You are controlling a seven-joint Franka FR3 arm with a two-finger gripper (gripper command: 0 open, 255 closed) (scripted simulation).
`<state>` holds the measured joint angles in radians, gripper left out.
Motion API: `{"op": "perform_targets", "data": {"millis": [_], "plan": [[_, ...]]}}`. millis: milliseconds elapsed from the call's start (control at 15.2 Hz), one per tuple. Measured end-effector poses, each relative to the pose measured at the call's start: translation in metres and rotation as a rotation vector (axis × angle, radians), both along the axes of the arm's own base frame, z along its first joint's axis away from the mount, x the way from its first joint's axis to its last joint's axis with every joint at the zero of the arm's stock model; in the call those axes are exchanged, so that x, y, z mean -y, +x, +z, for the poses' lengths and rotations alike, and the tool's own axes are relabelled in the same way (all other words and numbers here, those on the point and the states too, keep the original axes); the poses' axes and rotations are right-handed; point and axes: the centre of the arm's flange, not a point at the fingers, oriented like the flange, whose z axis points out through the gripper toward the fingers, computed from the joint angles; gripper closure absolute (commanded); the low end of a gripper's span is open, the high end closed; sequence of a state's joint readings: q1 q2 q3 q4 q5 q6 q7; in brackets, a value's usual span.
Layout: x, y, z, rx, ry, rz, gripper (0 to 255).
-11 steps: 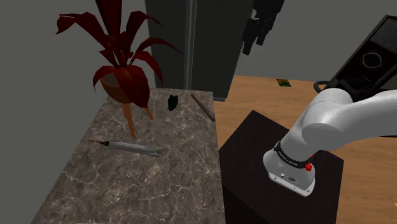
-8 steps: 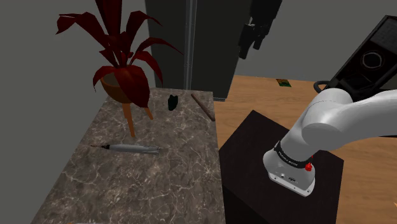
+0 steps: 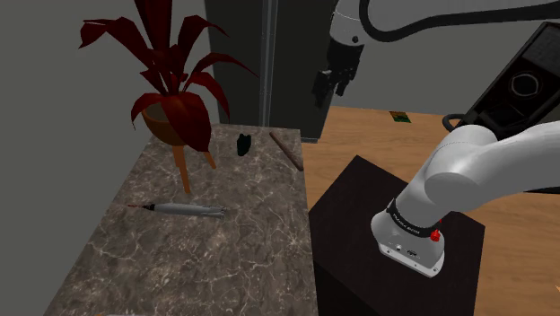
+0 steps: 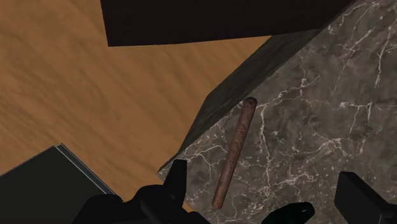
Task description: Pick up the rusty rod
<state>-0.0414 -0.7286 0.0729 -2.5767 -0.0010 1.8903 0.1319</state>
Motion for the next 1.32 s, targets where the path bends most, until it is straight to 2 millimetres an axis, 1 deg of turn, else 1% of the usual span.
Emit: {"op": "perform_targets", "data": {"millis": [264,330,462,726,858,924,1056,1320], "plan": [[-0.001,0.021,-0.047,0.020,0.003,-0.040,0],[0.004,0.027,-0.059,0.024,0.004,-0.050,0],[0.004,0.036,-0.083,0.035,0.005,-0.070,0],[0.013,0.056,-0.131,0.054,0.007,-0.110,0],[0.013,0.065,-0.156,0.064,0.008,-0.130,0],[0.015,0.071,-0.165,0.070,0.009,-0.140,0],[0.013,0.083,-0.193,0.079,0.011,-0.159,0],[0.019,0.109,-0.235,0.101,0.013,-0.200,0]]}}
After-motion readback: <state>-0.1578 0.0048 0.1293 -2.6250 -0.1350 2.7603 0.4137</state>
